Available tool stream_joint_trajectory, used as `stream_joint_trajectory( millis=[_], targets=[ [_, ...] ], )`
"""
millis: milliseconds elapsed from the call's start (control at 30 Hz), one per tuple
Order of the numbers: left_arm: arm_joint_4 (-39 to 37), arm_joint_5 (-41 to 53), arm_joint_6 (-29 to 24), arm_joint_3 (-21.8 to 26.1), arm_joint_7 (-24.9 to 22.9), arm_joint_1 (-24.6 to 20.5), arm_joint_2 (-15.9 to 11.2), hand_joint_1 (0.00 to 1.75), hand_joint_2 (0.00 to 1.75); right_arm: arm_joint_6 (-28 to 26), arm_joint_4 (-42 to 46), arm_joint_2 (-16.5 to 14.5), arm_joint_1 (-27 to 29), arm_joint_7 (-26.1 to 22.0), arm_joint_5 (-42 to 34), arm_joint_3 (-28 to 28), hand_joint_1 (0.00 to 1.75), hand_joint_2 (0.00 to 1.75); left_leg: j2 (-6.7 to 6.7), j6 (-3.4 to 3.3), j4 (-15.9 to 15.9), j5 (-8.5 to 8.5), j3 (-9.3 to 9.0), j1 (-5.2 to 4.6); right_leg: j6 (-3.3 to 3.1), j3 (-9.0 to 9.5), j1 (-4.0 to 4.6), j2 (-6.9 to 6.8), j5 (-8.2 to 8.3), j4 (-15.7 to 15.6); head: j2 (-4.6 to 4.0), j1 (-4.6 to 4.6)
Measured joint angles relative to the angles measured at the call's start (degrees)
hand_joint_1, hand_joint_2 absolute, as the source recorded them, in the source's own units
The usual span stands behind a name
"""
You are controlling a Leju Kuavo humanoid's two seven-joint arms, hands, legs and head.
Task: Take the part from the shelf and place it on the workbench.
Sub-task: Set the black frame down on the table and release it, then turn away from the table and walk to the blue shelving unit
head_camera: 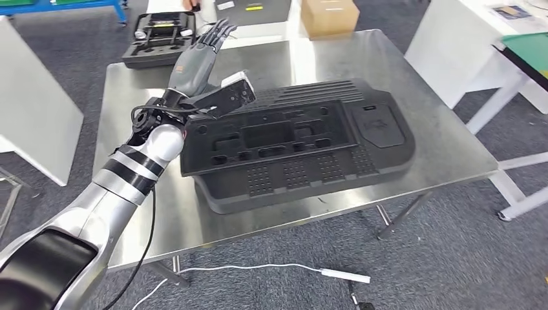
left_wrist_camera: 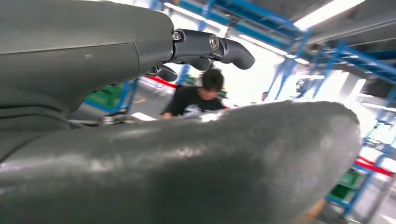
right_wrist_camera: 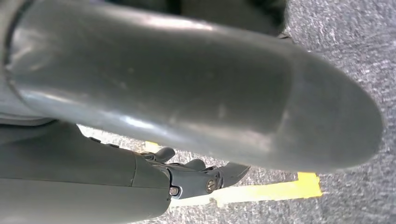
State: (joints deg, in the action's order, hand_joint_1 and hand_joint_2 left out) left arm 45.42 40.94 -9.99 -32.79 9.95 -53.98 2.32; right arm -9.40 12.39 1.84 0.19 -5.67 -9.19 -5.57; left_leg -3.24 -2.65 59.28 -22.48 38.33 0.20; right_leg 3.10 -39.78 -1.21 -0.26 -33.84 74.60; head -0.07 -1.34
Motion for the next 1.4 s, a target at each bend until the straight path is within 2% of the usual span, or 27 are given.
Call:
stream_joint_trajectory(
  millis=[33,67,133,200,267,300,367,400,433,500,533,567,633,700,767,833,867,933,1000,1033,1067,1133,1200,1233,1267,1367,1400],
  targets=[
    [0.01,-0.01,0.0,0.0,-0.01,0.18,-0.02,0.0,0.0,-0.01,0.0,0.03,0.04,0.02,0.01,0.0,0.0,0.0,-1.01,-0.02,0.01,0.03,-0.02,-0.02,0.36,-0.18,0.01,0.18,0.95,-0.67,0.0,-0.01],
    [0.03,-0.02,0.0,0.01,-0.01,0.23,-0.03,0.0,0.0,-0.01,0.0,0.08,0.06,0.02,0.03,0.0,0.0,0.0,-1.92,0.0,0.02,0.06,-0.05,-0.01,0.75,0.68,0.0,0.45,2.62,-3.44,0.0,0.0],
    [0.08,-0.1,0.0,0.02,-0.01,0.18,-0.03,0.0,0.0,0.0,0.0,0.2,0.07,0.03,0.05,0.0,0.0,0.0,-3.62,0.18,0.08,0.16,-0.04,-0.06,1.14,3.9,-0.16,2.53,6.24,-11.48,0.0,0.02],
    [0.1,-0.44,0.01,0.04,-0.02,0.16,-0.12,0.0,0.0,0.06,0.0,0.26,-0.11,0.05,0.11,0.0,0.0,0.0,-4.85,0.68,0.08,0.43,0.26,-0.14,0.74,5.86,-0.19,3.92,7.82,-15.81,0.0,-0.03],
    [0.09,-1.16,0.03,0.11,0.07,0.22,-0.39,0.0,0.0,0.11,0.01,0.21,-0.4,0.09,0.23,0.0,0.0,0.0,-5.77,1.34,-0.13,0.83,0.56,-0.1,0.09,6.12,-0.17,3.05,8.05,-16.1,0.0,-0.05],
    [0.09,-1.62,0.05,0.24,0.19,0.23,-0.59,0.0,0.0,0.16,0.01,0.17,-0.49,0.1,0.31,0.01,0.0,0.0,-5.12,1.64,0.02,0.75,0.72,-0.16,-0.21,6.23,-0.33,2.47,8.2,-16.24,0.0,-0.07],
    [0.09,-2.42,0.12,0.5,0.5,0.11,-0.89,0.0,0.0,0.23,0.02,0.1,-0.44,0.11,0.42,0.02,0.0,0.0,-1.66,2.23,2.73,-0.97,1.99,-0.32,-1.23,6.58,-0.72,1.08,8.35,-16.64,0.0,-0.5],
    [0.09,-2.72,0.15,0.6,0.65,0.08,-0.94,0.0,0.0,0.26,0.02,0.12,-0.34,0.12,0.45,0.03,0.0,0.0,0.53,2.54,5.9,-2.69,3.44,-0.24,-1.66,6.74,-0.67,0.31,8.31,-16.73,0.0,-0.74],
    [0.09,-2.93,0.16,0.62,0.78,0.12,-0.96,0.0,0.0,0.25,0.02,0.15,-0.23,0.14,0.5,0.04,0.0,0.0,1.74,2.87,9.76,-4.51,5.3,0.0,-2.03,6.83,-0.59,-0.49,8.24,-16.74,0.0,-0.94],
    [0.09,-3.28,0.07,0.62,0.99,0.44,-1.01,0.0,0.0,0.23,0.02,0.19,-0.13,0.18,0.56,0.06,0.0,0.0,2.45,3.46,15.71,-6.45,8.35,0.61,-2.17,6.92,-0.57,-2.22,8.14,-16.71,0.0,-0.97],
    [0.09,-3.39,-0.03,0.63,1.05,0.59,-1.04,0.0,0.0,0.23,0.02,0.17,-0.17,0.2,0.59,0.07,0.0,0.0,2.68,3.71,15.88,-5.98,8.48,0.87,-2.12,6.95,-0.63,-3.01,8.07,-16.69,0.0,-0.98],
    [0.09,-3.51,-0.12,0.65,1.08,0.68,-1.07,0.0,0.0,0.23,0.02,0.12,-0.21,0.2,0.63,0.07,0.0,0.0,3.02,3.9,13.89,-4.68,7.43,1.12,-2.01,7.02,-0.72,-3.6,7.98,-16.67,0.0,-0.99],
    [0.1,-3.69,-0.27,0.77,1.09,0.68,-1.1,0.0,0.0,-0.17,0.02,0.04,-0.26,0.19,0.7,0.06,0.0,0.0,4.19,4.14,6.25,-1.74,3.0,1.39,-1.44,7.17,-0.7,-4.51,7.59,-16.56,0.0,-1.09],
    [0.1,-3.87,-0.32,0.94,1.08,0.71,-1.11,0.0,0.0,-0.96,0.02,0.01,-0.41,0.26,0.62,0.06,0.0,0.0,4.8,3.86,1.28,-0.73,0.05,1.25,-0.65,7.39,-0.38,-5.23,7.27,-16.5,0.0,-1.03],
    [0.09,-4.05,-0.22,1.05,1.06,0.8,-1.23,0.0,0.0,-1.44,0.02,-0.02,-0.72,0.6,0.43,0.07,0.0,0.0,4.37,3.09,0.61,-0.87,-0.14,0.86,0.06,7.71,-0.15,-5.84,7.34,-16.83,0.0,-0.85],
    [0.11,-4.15,0.02,1.1,1.04,0.75,-1.35,0.0,0.0,-1.38,0.02,0.02,-0.93,1.04,0.27,0.08,0.0,0.0,3.86,2.16,0.19,-0.67,-0.27,0.86,0.62,7.35,-0.34,-4.91,6.88,-16.33,0.0,-0.76],
    [0.12,-4.17,0.16,1.1,1.04,0.66,-1.28,0.0,0.0,-1.22,0.02,0.02,-0.94,1.17,0.2,0.09,0.0,0.0,3.65,1.68,-0.05,-0.53,-0.37,0.92,0.69,6.47,-0.41,-3.71,6.0,-14.7,0.0,-0.69],
    [0.11,-4.22,0.4,1.07,1.04,0.61,-0.92,0.0,0.0,-0.83,0.02,0.0,-0.75,1.34,0.08,0.14,0.0,0.0,3.18,1.01,-0.25,-0.45,-0.42,0.89,0.36,2.93,-0.49,-0.99,3.21,-7.95,0.0,-0.49],
    [0.04,-4.3,0.64,0.97,1.04,0.8,-0.61,0.0,0.0,-0.58,0.01,-0.04,-0.51,1.44,-0.02,0.22,0.0,0.0,2.52,0.78,-0.23,-0.49,-0.36,0.68,0.42,-0.77,-0.46,-0.04,1.4,-1.43,0.0,-0.4],
    [0.01,-4.33,0.75,0.93,1.04,0.87,-0.56,0.0,0.0,-0.56,0.0,-0.04,-0.42,1.46,-0.06,0.27,0.0,0.0,2.21,0.74,-0.22,-0.51,-0.36,0.61,0.73,-1.41,-0.48,0.06,1.72,-0.88,0.0,-0.4],
    [-0.01,-4.37,0.82,0.9,1.04,0.9,-0.55,0.0,0.0,-0.54,0.0,-0.01,-0.38,1.48,-0.09,0.33,0.0,0.0,1.91,0.75,-0.21,-0.51,-0.39,0.58,1.17,-0.93,-0.51,0.08,2.87,-2.57,0.0,-0.38],
    [-0.02,-4.42,0.87,0.88,1.04,0.87,-0.55,0.0,0.0,-0.49,0.0,0.08,-0.39,1.49,-0.1,0.4,0.0,0.0,1.38,0.86,-0.17,-0.5,-0.46,0.56,1.87,2.34,-0.6,0.13,6.17,-10.26,0.0,-0.31],
    [-0.02,-4.43,0.89,0.87,1.04,0.79,-0.55,0.0,0.0,-0.42,0.0,0.12,-0.47,1.49,-0.1,0.43,0.0,0.0,1.03,1.26,-0.11,-0.49,-0.39,0.33,1.58,5.03,-0.49,0.23,8.13,-15.72,0.0,-0.34],
    [-0.02,-4.44,0.89,0.87,1.04,0.76,-0.54,0.0,0.0,-0.38,0.0,0.1,-0.5,1.49,-0.1,0.43,0.0,0.0,0.95,1.51,-0.15,-0.43,-0.34,0.2,1.23,5.46,-0.37,0.27,8.41,-16.58,0.0,-0.36],
    [-0.03,-4.44,0.9,0.87,1.04,0.75,-0.54,0.0,0.0,-0.34,0.0,0.05,-0.51,1.49,-0.11,0.44,0.0,0.0,0.93,1.43,-0.18,-0.42,-0.33,0.12,0.94,5.59,-0.38,0.26,8.59,-16.66,0.0,-0.42],
    [-0.04,-4.57,0.96,0.88,1.04,0.72,-0.55,0.0,0.0,-0.19,0.0,-0.1,-0.49,1.5,-0.13,0.44,0.0,0.0,1.05,0.53,-0.38,-0.31,-0.52,0.18,0.67,5.59,-0.46,0.35,8.82,-16.78,0.0,-0.44],
    [-0.04,-4.7,1.08,0.88,1.04,0.7,-0.55,0.0,0.0,-0.09,0.0,-0.08,-0.49,1.52,-0.12,0.45,0.0,0.0,1.1,0.5,-0.48,-0.25,-0.61,0.22,0.59,5.59,-0.37,0.39,8.83,-16.77,0.0,-0.42]
  ],
)
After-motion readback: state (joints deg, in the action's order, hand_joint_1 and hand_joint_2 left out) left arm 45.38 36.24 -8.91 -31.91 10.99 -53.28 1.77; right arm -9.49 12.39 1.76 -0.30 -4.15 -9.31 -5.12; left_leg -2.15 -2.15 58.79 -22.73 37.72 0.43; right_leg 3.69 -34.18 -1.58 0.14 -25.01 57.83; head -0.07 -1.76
